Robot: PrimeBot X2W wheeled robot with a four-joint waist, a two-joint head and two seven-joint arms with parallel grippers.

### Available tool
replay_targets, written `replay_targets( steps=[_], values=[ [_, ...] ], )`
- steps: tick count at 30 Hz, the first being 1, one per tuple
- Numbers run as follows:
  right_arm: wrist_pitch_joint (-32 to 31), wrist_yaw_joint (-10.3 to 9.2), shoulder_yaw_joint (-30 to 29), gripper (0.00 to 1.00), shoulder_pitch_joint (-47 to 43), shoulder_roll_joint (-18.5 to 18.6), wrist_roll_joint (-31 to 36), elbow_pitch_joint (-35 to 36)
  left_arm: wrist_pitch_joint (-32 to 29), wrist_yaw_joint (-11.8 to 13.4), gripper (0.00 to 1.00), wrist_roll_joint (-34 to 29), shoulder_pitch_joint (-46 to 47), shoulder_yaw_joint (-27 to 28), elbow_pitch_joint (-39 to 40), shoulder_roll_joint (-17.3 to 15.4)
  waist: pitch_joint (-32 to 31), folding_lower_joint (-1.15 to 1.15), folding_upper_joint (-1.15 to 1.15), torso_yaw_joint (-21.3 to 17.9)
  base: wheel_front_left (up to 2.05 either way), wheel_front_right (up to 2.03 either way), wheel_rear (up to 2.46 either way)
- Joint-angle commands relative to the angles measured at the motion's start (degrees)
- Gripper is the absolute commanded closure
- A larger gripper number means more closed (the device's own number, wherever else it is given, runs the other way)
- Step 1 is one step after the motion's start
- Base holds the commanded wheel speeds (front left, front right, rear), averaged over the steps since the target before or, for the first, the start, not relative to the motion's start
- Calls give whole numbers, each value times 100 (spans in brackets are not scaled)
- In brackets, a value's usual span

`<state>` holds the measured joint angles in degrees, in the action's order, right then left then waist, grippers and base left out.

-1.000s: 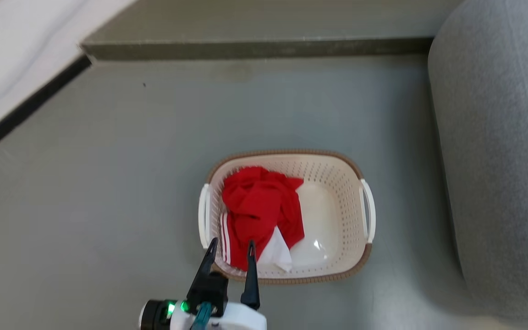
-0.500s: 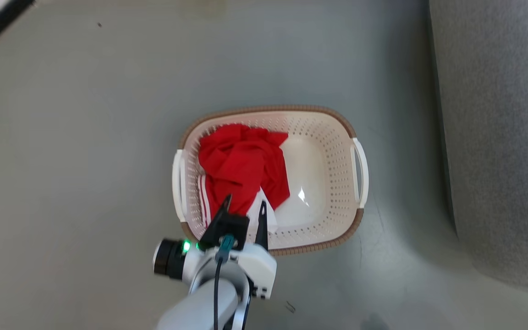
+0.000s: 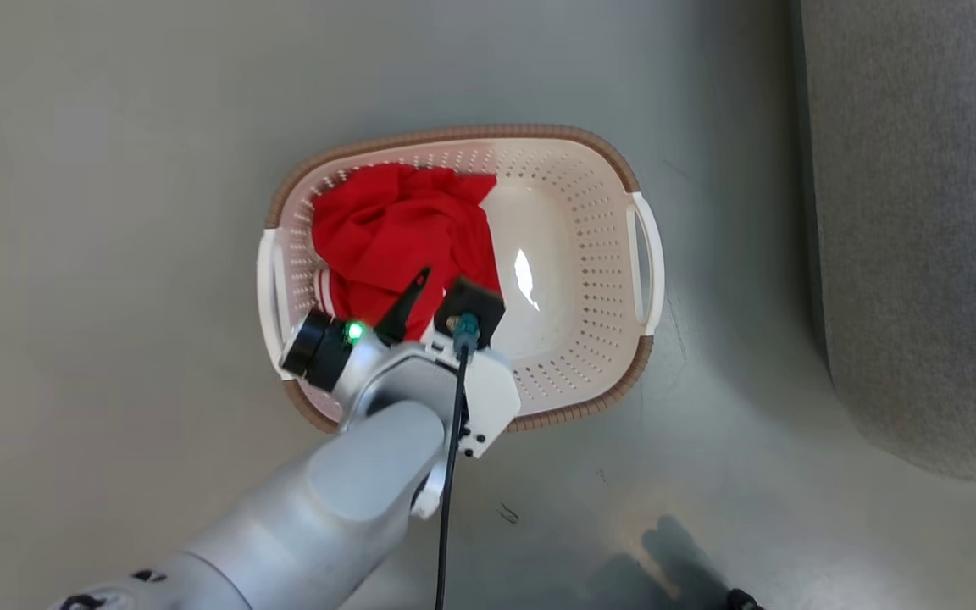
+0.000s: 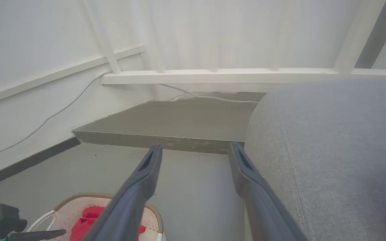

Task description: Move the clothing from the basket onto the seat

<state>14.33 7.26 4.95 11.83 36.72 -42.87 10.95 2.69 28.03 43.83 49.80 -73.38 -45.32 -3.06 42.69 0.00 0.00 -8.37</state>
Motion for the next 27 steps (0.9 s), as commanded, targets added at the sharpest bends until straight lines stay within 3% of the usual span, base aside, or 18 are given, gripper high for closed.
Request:
replay_targets(
  steps=[1,7,11,19,27],
  values=[
    [67,23,72,0,-74,154,-53,134,-145,-93,0,-133,110,36,35,18,108,0,0,-82,0,0,0],
    [67,23,166,0,72,75,-95,118,-1257,-614,0,-1094,377,6,-112,18,343,0,0,-225,0,0,0],
    [67,23,197,0,146,25,-133,101,-1757,-755,0,-1561,520,5,-151,18,486,0,0,-300,0,0,0],
    [67,23,277,0,285,-107,-207,112,-2507,-673,0,-2079,831,4,-335,18,774,0,0,-482,0,0,0],
    [67,23,372,0,417,-233,-279,85,-3257,-352,0,-2482,1101,4,-570,18,1028,0,0,-676,0,0,0]
  ],
)
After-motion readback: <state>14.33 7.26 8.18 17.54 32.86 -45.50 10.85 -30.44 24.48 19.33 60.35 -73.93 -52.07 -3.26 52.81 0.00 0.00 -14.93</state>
